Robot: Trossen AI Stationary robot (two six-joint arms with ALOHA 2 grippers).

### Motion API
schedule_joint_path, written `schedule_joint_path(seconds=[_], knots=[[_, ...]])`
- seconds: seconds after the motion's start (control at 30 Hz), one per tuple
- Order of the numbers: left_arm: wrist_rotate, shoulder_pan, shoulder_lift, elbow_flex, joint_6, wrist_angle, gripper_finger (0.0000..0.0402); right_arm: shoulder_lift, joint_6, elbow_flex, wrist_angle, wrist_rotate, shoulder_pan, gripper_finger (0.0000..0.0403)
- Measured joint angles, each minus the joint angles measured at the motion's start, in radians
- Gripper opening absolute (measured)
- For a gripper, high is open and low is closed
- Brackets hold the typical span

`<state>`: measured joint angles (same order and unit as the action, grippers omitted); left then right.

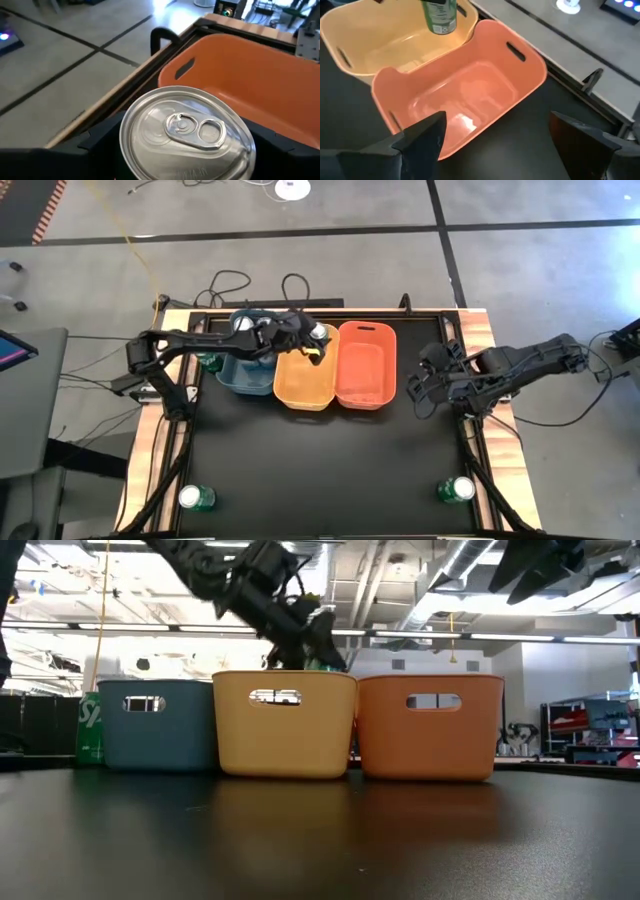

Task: Sort soda cans
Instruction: Put the green soda can into the yellow bin

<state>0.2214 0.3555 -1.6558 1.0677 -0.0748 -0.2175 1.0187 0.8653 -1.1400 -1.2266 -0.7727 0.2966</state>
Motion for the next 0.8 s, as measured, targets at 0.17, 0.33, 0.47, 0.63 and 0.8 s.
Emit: schedule_joint_path(seconds=[0.17,0.33,0.47,0.63,0.8], knots=[[0.006,0.020,0.000,-0.152,-0.040,-0.192,0.0300,0.008,0.013,0.000,-0.001,0.000,0.007,0.0368],[0.068,0.023,0.000,-0.219,-0.037,-0.218,0.0300,0.011,0.018,0.000,-0.003,-0.015,0.007,0.0368],[0.082,0.023,0.000,-0.241,-0.031,-0.229,0.0300,0.016,0.018,0.000,-0.003,-0.039,-0.004,0.0368],[0.119,0.022,0.001,-0.251,-0.037,-0.229,0.0301,0.016,0.018,0.000,-0.003,-0.041,-0.029,0.0368],[0.122,0.022,0.001,-0.251,-0.074,-0.232,0.0301,0.015,0.018,0.000,0.000,-0.041,-0.031,0.0368]])
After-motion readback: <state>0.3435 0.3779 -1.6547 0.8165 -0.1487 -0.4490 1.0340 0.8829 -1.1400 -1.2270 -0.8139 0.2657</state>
